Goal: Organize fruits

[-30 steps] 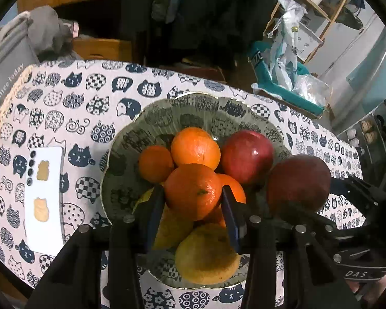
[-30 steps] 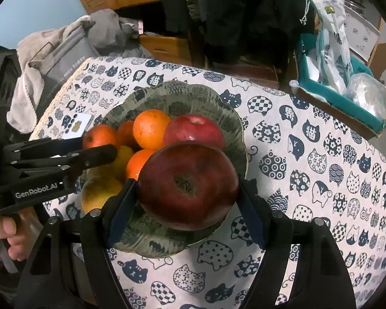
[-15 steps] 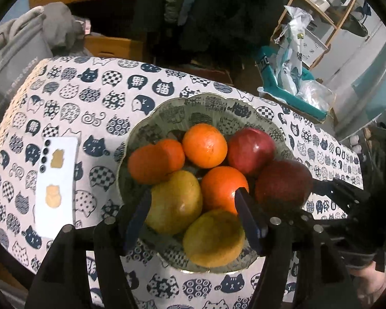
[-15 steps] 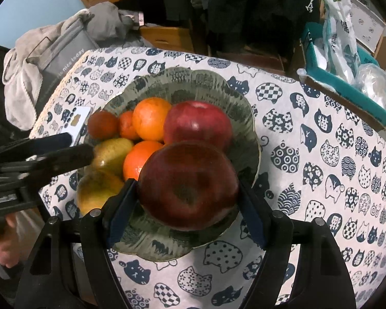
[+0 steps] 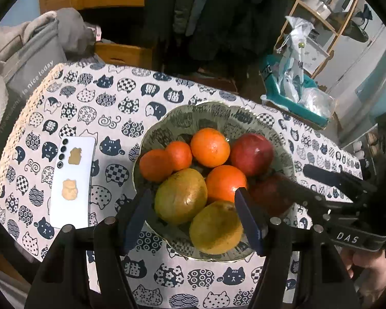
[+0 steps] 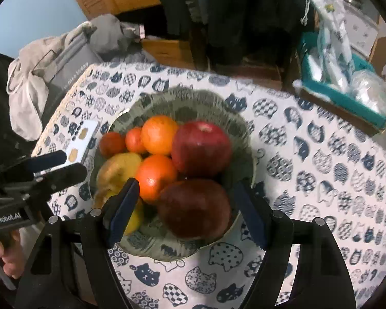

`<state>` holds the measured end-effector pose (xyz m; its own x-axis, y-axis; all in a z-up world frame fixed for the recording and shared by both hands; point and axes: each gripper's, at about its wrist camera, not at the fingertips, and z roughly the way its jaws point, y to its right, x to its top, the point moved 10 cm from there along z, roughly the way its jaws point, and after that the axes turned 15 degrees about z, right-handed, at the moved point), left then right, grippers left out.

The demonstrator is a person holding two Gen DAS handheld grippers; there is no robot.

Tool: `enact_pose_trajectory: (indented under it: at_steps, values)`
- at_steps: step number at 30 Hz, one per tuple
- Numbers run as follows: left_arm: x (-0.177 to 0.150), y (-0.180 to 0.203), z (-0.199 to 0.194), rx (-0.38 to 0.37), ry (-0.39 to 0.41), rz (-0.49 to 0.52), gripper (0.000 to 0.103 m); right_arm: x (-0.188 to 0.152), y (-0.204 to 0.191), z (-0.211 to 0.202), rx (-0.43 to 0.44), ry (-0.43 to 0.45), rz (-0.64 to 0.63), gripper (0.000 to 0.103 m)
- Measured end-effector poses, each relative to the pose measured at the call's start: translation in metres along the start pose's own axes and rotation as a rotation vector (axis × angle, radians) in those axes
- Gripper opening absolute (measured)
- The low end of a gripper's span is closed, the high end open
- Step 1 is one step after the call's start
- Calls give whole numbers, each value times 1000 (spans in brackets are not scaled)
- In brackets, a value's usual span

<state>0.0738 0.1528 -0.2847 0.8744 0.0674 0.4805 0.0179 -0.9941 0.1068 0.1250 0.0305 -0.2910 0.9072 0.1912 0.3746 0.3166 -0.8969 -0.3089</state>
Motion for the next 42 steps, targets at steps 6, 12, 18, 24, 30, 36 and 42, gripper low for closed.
enact_pose_trajectory:
  at_steps: [6,12,18,24,30,36,42]
  values:
    - [12,12,-32,0,68,23,69,19,-7,-47,-56,125,-47,78]
    - [24,19,-62,4,138,39,73,34,-11,-94,-75,231,-56,82]
    - [35,22,-94,24,209,43,75,42,-14,-145,-79,332,-75,84]
    - [47,26,-131,68,298,68,81,45,-16,-185,-79,413,-81,85]
    - [56,34,-159,115,364,95,88,44,-13,-219,-87,481,-77,85]
    - [64,42,-186,164,435,122,95,42,-6,-248,-116,563,-81,86]
    - [70,50,-207,229,501,156,102,38,4,-270,-166,646,-87,86]
